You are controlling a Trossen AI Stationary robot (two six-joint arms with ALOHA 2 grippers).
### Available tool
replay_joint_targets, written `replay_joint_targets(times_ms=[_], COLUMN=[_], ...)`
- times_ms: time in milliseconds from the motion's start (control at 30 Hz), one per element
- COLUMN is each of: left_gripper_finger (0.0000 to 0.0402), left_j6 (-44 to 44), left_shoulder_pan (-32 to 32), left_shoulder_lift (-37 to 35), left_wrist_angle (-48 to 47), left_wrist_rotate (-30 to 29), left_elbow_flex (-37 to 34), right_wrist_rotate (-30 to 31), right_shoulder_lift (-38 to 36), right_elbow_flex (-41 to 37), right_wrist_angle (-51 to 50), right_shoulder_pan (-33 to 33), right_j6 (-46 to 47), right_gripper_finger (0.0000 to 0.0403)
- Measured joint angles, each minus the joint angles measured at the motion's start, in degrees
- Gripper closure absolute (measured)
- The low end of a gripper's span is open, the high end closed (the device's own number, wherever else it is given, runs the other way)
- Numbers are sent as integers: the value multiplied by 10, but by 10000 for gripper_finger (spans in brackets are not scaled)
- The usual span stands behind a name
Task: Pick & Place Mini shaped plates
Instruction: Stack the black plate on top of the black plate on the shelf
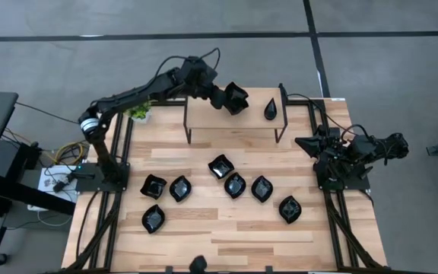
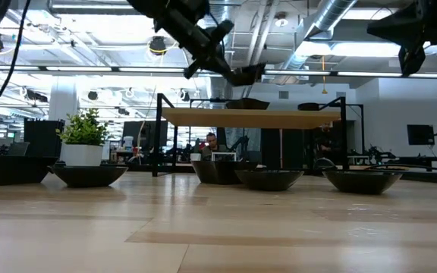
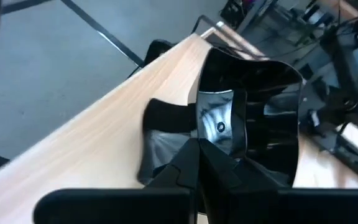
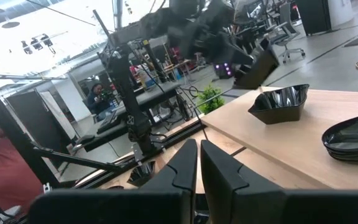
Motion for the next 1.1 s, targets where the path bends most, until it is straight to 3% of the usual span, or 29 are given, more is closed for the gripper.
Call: replay_joint_targets(times_ms=[167,400,1100], left_gripper_finger=[398,398,398], left_j6=[21,56,69], left_shoulder_pan=[33,48,38], left_shoulder_lift=[20,20,54], left_wrist_angle=[0,2,35], left_wrist_rotate=[55,86,89], left_elbow_flex=[0,1,1], right_wrist_rotate=[0,0,0], right_shoulder_lift=[0,0,0], right_elbow_flex=[0,0,0], right_wrist_angle=[0,0,0], right_shoulder_pan=[0,0,0], right_j6=[0,0,1], right_gripper_finger=[386,386,386])
